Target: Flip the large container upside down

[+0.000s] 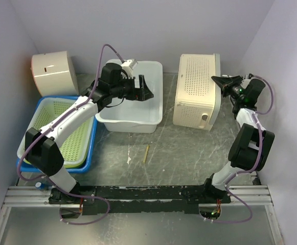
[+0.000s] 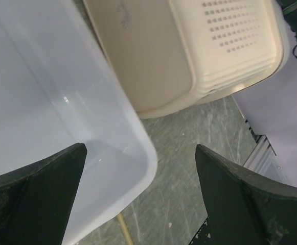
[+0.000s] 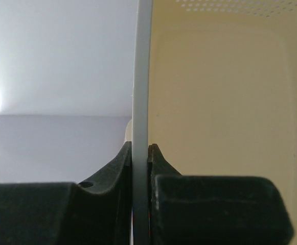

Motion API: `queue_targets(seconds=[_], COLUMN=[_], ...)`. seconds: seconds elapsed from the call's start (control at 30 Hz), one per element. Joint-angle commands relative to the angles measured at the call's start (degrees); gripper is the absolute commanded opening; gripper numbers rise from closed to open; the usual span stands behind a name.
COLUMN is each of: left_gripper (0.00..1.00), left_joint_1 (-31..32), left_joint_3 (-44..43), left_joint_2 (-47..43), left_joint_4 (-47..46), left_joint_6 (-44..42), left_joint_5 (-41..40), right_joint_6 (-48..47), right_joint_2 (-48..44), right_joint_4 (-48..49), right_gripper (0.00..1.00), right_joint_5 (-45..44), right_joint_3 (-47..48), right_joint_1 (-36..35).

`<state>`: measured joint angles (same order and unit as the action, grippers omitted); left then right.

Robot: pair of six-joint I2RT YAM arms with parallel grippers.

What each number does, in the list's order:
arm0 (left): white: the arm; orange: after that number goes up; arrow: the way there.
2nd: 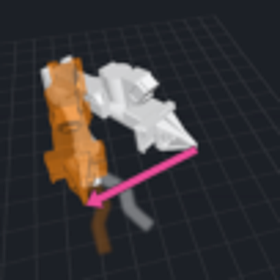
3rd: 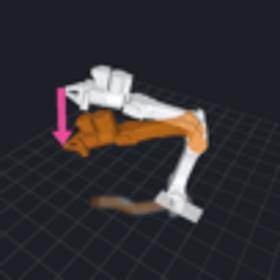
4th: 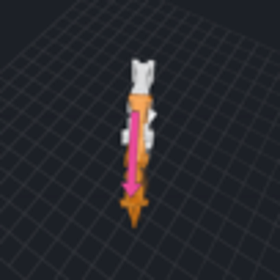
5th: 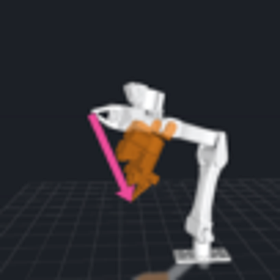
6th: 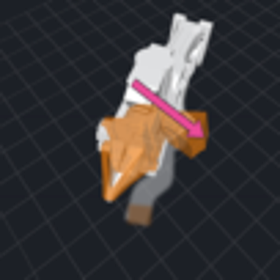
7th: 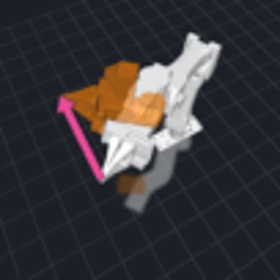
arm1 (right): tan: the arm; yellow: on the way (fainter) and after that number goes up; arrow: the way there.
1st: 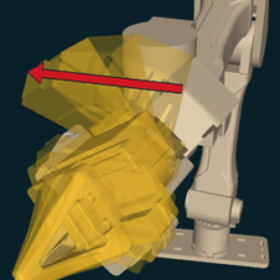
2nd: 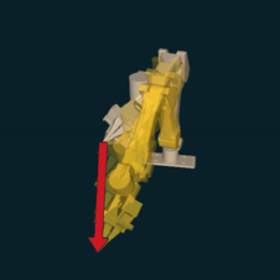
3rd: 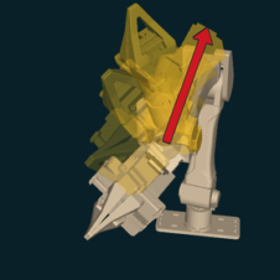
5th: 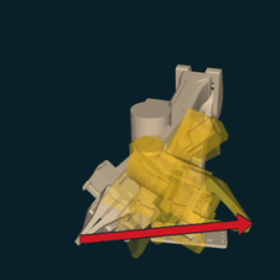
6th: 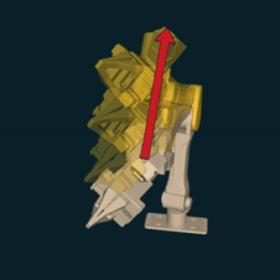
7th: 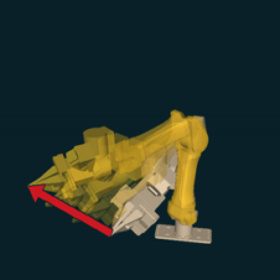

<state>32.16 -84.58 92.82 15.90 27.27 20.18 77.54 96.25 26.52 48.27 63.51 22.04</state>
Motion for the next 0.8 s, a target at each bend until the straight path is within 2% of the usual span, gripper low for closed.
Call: queue_targets(seconds=[0.0, 0.07, 0.17, 0.23, 0.3, 0.37, 0.57, 0.7, 0.77], left_gripper=[1.00, 1.00, 0.99, 1.00, 1.00, 0.99, 1.00, 1.00, 1.00], left_joint_1=[4.91, 6.54, 7.60, 8.08, 8.36, 8.50, 8.57, 8.55, 8.60], left_joint_3=[-6.96, -8.02, -7.80, -8.03, -7.82, -7.63, -10.31, -16.40, -18.02], left_joint_2=[2.21, 3.30, 4.57, 5.46, 6.38, 7.43, 12.07, 17.17, 19.08], left_joint_4=[1.40, 1.04, -1.37, -2.57, -4.73, -6.75, -10.89, -9.34, -9.94], left_joint_6=[-2.00, -1.56, -0.11, 0.22, 0.97, 2.05, 3.10, 3.16, 3.98], left_joint_5=[-3.42, -2.49, -1.74, -1.42, -1.47, -1.68, -1.82, 1.52, 3.40], right_joint_6=[-5.46, -10.53, -19.88, -25.26, -30.18, -34.27, -40.20, -42.65, -43.65], right_joint_2=[-0.55, -1.71, -4.85, -6.63, -7.46, -8.13, -14.77, -18.70, -20.21], right_joint_4=[-10.55, -15.72, -27.39, -33.51, -39.73, -45.68, -51.08, -53.15, -53.14], right_gripper=[0.01, 0.20, 0.69, 0.91, 0.98, 1.00, 1.00, 1.00, 0.96], right_joint_5=[-1.07, -3.79, -12.29, -17.65, -22.21, -26.11, -32.92, -38.77, -40.22], right_joint_3=[-2.57, -1.90, 0.97, 3.35, 6.30, 8.94, 10.46, 10.89, 10.45], right_joint_1=[-2.23, -2.36, -2.40, -2.40, -2.36, -2.36, -3.06, -5.81, -7.45])
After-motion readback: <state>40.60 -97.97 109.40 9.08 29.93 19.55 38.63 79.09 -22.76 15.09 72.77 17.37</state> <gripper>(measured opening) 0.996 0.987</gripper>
